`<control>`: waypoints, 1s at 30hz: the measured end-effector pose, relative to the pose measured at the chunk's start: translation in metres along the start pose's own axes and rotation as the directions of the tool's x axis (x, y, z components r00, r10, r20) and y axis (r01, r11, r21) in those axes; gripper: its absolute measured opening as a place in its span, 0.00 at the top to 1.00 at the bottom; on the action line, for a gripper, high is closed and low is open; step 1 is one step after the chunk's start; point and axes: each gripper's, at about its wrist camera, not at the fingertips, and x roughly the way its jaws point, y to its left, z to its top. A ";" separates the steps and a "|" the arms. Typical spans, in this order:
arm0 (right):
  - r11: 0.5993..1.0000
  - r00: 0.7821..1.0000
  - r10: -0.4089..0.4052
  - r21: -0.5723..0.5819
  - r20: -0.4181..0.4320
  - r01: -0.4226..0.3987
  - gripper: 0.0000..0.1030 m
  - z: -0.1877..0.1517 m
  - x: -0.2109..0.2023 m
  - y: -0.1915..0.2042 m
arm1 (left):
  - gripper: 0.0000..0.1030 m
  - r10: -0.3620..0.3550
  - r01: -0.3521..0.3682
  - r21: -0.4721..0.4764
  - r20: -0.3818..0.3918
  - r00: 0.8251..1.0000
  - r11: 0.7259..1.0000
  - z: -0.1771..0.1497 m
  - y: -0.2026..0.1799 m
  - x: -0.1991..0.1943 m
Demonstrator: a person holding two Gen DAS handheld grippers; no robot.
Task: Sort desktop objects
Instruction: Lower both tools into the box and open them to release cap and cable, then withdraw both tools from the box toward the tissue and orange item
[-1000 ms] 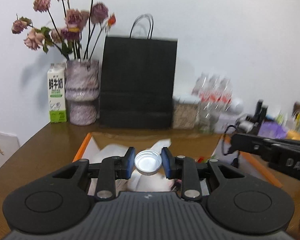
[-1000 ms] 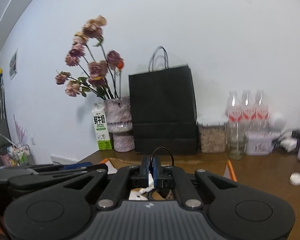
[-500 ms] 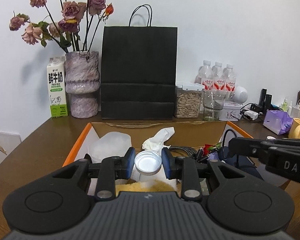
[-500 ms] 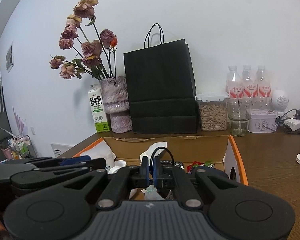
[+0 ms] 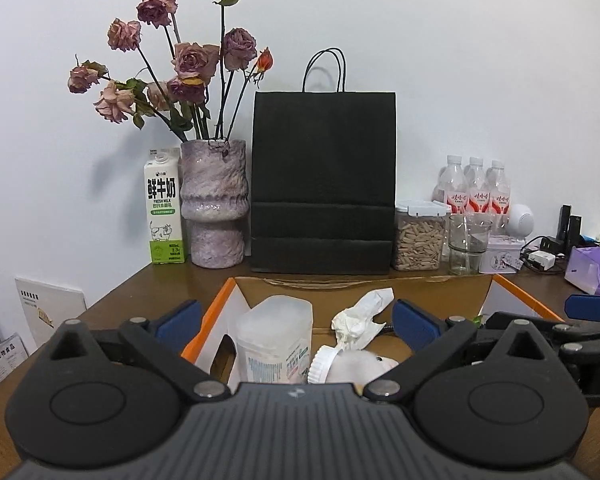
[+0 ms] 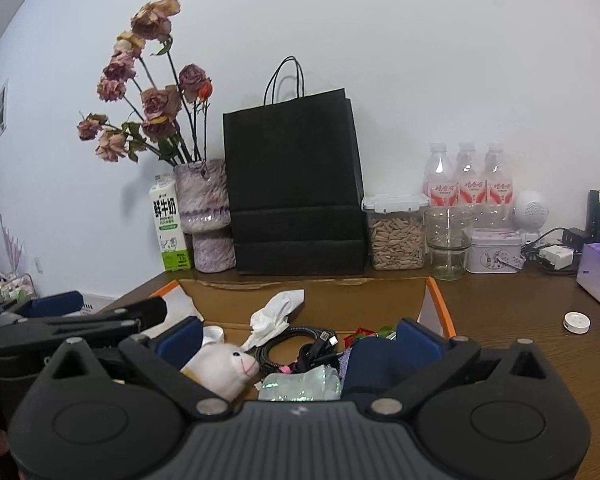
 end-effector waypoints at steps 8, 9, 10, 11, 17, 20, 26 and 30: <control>1.000 1.000 -0.005 -0.010 -0.003 0.005 0.00 0.000 0.000 0.004 | 0.00 0.004 -0.004 -0.001 -0.023 1.000 1.000 -0.004 -0.001 0.004; 1.000 1.000 -0.006 -0.011 -0.005 0.006 0.00 0.000 0.000 0.005 | 0.00 0.003 -0.003 0.001 -0.024 1.000 1.000 -0.005 -0.001 0.004; 1.000 1.000 -0.007 -0.012 -0.007 0.007 0.00 0.000 0.000 0.005 | 0.00 0.003 -0.003 0.002 -0.025 1.000 1.000 -0.005 -0.002 0.005; 1.000 1.000 -0.007 -0.013 -0.010 0.007 0.00 0.000 0.001 0.005 | 0.00 0.002 -0.002 0.002 -0.026 1.000 1.000 -0.006 -0.002 0.005; 1.000 1.000 -0.008 -0.014 -0.017 0.008 0.00 -0.001 0.002 0.006 | 0.00 0.001 -0.001 -0.001 -0.026 1.000 1.000 -0.006 -0.001 0.005; 1.000 1.000 -0.010 -0.014 -0.017 0.010 0.00 0.000 0.003 0.006 | 0.00 0.000 0.000 -0.002 -0.029 1.000 1.000 -0.006 -0.001 0.005; 1.000 1.000 -0.015 -0.013 -0.014 0.015 0.00 0.001 0.003 0.005 | 0.00 -0.005 0.005 -0.001 -0.032 0.999 1.000 -0.006 -0.001 0.006; 1.000 1.000 -0.017 -0.012 -0.021 0.017 0.00 0.000 0.004 0.005 | 0.00 -0.003 0.003 0.000 -0.035 0.999 1.000 -0.007 -0.002 0.006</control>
